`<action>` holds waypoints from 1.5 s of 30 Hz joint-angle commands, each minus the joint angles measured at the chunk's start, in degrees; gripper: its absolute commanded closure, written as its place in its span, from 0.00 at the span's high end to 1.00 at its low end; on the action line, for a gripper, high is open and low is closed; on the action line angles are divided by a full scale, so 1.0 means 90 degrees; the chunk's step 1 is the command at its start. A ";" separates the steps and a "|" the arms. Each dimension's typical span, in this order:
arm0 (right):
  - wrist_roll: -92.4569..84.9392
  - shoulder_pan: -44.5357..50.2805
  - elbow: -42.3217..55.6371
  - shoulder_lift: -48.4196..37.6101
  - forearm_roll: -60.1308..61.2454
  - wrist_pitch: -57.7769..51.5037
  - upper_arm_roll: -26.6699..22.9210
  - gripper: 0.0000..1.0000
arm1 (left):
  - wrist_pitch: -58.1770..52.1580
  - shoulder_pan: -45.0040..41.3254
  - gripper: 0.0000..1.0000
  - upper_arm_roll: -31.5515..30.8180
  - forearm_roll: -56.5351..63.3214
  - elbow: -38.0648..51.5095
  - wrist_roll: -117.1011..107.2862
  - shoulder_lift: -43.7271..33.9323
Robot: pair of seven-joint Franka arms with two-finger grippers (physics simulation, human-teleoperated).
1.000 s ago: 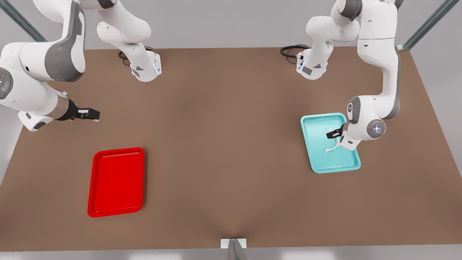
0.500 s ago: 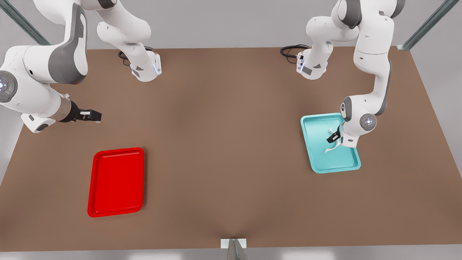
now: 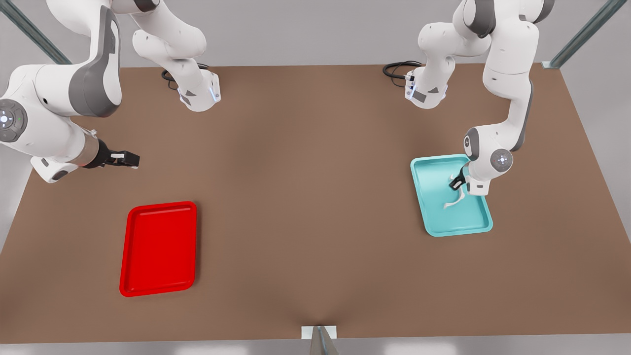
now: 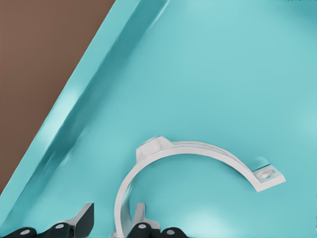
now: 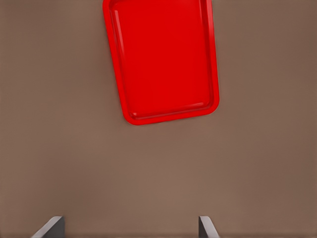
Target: Take the drainage pipe clamp from the left arm, pass it to the right arm, and place it in the plate on the right side
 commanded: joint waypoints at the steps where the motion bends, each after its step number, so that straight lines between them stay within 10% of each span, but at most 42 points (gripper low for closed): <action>1: 0.0006 -0.0002 -0.0002 -0.0007 0.0004 0.0004 -0.0001 1.00 | 0.0041 0.0001 0.54 0.0003 -0.0256 -0.0009 -0.0373 0.0001; 10: 0.0006 0.0008 -0.0012 0.0002 -0.0006 0.0004 0.0009 1.00 | 0.0071 -0.0009 0.54 0.0003 -0.0334 -0.0038 -0.0354 0.0040; 12: 0.0006 0.0008 -0.0012 0.0002 -0.0006 0.0004 0.0009 1.00 | 0.0071 0.0001 0.31 0.0003 -0.0441 -0.0038 -0.0354 0.0030; 17: 0.0006 0.0008 -0.0012 -0.0007 -0.0006 0.0004 0.0009 1.00 | 0.0061 0.0001 0.21 -0.0007 -0.0520 -0.0029 -0.0364 0.0030; 45: 0.0006 -0.0002 -0.0012 0.0002 0.0004 0.0024 0.0009 1.00 | -0.0935 -0.0380 0.21 -0.0065 -0.0500 0.1153 -0.0403 -0.0497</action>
